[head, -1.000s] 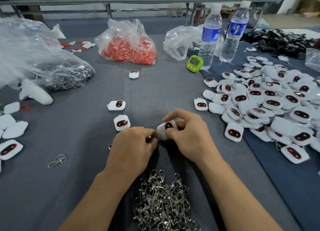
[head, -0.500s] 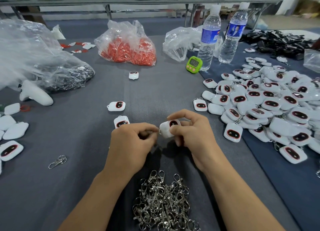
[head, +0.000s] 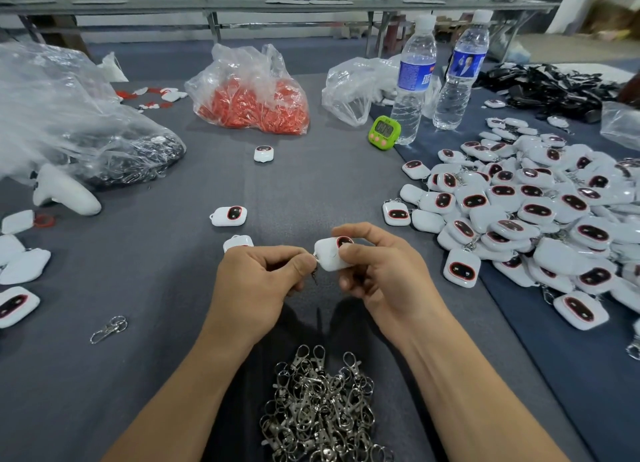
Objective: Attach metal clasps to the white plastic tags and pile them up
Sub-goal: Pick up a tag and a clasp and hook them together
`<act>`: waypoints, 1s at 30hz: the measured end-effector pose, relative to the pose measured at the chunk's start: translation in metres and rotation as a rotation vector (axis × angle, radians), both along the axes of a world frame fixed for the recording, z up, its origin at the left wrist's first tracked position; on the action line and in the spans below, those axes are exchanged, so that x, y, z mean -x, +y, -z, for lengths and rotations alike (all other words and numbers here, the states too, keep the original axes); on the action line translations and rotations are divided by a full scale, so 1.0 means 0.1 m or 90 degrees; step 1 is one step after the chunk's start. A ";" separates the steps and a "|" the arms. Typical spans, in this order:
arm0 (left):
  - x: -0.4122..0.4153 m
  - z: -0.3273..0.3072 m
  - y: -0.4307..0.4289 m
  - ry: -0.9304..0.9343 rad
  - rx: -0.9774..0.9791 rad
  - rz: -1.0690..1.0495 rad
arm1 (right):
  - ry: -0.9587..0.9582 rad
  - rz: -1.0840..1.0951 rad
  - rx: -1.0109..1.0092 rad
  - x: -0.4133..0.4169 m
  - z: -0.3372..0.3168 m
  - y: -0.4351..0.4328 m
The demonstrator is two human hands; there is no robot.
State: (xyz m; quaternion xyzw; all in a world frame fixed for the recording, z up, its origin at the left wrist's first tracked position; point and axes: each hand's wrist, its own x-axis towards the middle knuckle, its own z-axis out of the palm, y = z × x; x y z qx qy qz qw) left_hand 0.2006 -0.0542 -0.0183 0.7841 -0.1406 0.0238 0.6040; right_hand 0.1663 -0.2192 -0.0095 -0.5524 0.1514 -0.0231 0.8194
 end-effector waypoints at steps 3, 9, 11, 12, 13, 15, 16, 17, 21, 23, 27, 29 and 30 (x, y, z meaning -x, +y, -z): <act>0.04 0.02 0.01 -0.126 -0.096 -0.026 | -0.004 0.007 -0.005 0.00 0.00 0.01; 0.08 0.05 0.02 -0.356 -0.340 -0.058 | -0.006 0.020 0.037 -0.01 0.02 0.03; 0.09 0.04 0.00 -0.279 -0.256 -0.068 | -0.006 0.022 0.018 -0.02 0.01 0.03; 0.07 0.04 -0.02 -0.217 -0.185 -0.070 | -0.008 0.020 0.000 -0.02 0.00 0.03; 0.06 0.04 -0.05 -0.145 -0.121 -0.065 | -0.010 0.017 -0.017 -0.02 -0.01 0.03; 0.04 0.04 -0.08 -0.021 -0.006 -0.029 | -0.018 0.015 -0.032 -0.02 -0.02 0.02; 0.04 0.03 -0.10 0.019 0.036 -0.010 | -0.024 0.016 -0.031 -0.01 -0.02 0.02; 0.05 0.02 -0.10 0.043 0.056 -0.002 | -0.031 0.020 -0.027 -0.01 -0.02 0.03; 0.05 0.01 -0.09 0.029 0.033 -0.006 | -0.056 0.035 -0.016 0.00 -0.01 0.06; 0.06 0.01 -0.07 -0.042 -0.031 -0.020 | -0.067 0.040 -0.012 0.01 -0.02 0.06; 0.09 0.04 -0.01 -0.256 -0.301 -0.056 | -0.096 0.043 0.080 0.03 0.00 0.10; 0.09 0.06 0.00 -0.333 -0.431 -0.079 | -0.106 0.044 0.131 0.04 0.02 0.14; 0.09 0.06 -0.01 -0.343 -0.451 -0.093 | -0.105 0.044 0.141 0.03 0.02 0.15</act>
